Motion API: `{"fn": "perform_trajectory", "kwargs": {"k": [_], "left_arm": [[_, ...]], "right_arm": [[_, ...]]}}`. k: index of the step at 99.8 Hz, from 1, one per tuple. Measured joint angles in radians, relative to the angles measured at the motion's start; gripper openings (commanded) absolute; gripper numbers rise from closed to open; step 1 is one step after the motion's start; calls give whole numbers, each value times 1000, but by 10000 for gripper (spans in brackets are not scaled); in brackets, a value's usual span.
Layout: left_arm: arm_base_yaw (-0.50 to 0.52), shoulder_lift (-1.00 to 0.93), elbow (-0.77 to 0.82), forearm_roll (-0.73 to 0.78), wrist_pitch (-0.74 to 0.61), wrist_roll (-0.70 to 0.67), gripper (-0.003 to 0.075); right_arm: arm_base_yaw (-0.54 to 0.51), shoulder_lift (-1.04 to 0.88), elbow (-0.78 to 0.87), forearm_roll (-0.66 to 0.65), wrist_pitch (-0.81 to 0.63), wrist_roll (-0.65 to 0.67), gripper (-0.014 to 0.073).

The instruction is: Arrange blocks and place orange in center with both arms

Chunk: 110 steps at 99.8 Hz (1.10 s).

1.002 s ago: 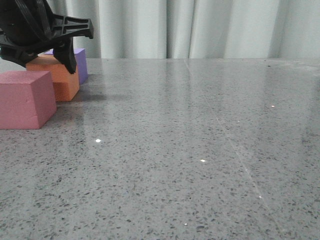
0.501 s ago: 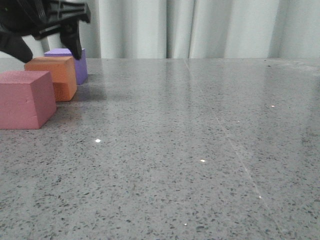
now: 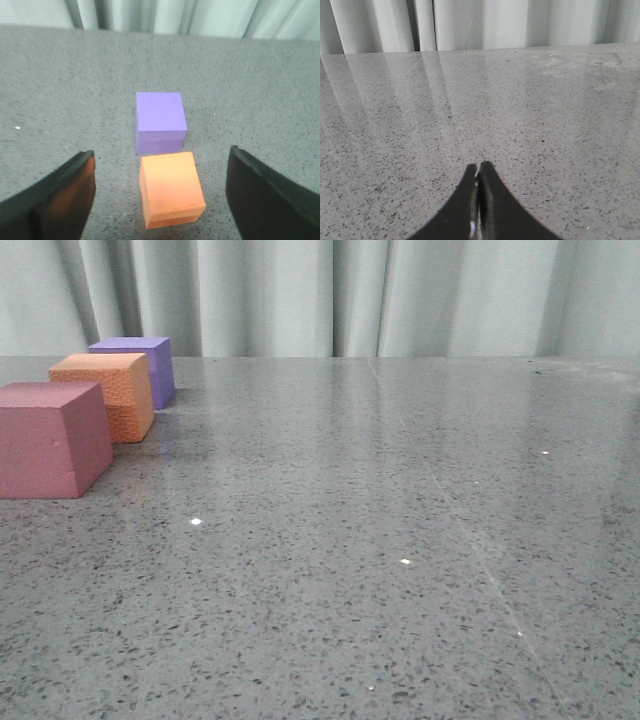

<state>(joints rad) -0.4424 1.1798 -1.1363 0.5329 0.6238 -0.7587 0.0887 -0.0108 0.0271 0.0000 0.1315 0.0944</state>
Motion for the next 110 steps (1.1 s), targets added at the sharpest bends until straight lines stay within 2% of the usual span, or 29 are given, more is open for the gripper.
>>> {"fn": "perform_trajectory", "kwargs": {"k": [29, 48, 68, 110], "left_arm": [[0, -336, 244, 38, 0, 4, 356], [0, -559, 435, 51, -3, 4, 183], [0, -708, 548, 51, -3, 4, -21], [0, -738, 570, 130, 9, 6, -19]], "right_arm": [[0, 0, 0, 0, 0, 0, -67], [0, 0, 0, 0, 0, 0, -67], [0, 0, 0, 0, 0, 0, -67], [0, 0, 0, 0, 0, 0, -67]]}}
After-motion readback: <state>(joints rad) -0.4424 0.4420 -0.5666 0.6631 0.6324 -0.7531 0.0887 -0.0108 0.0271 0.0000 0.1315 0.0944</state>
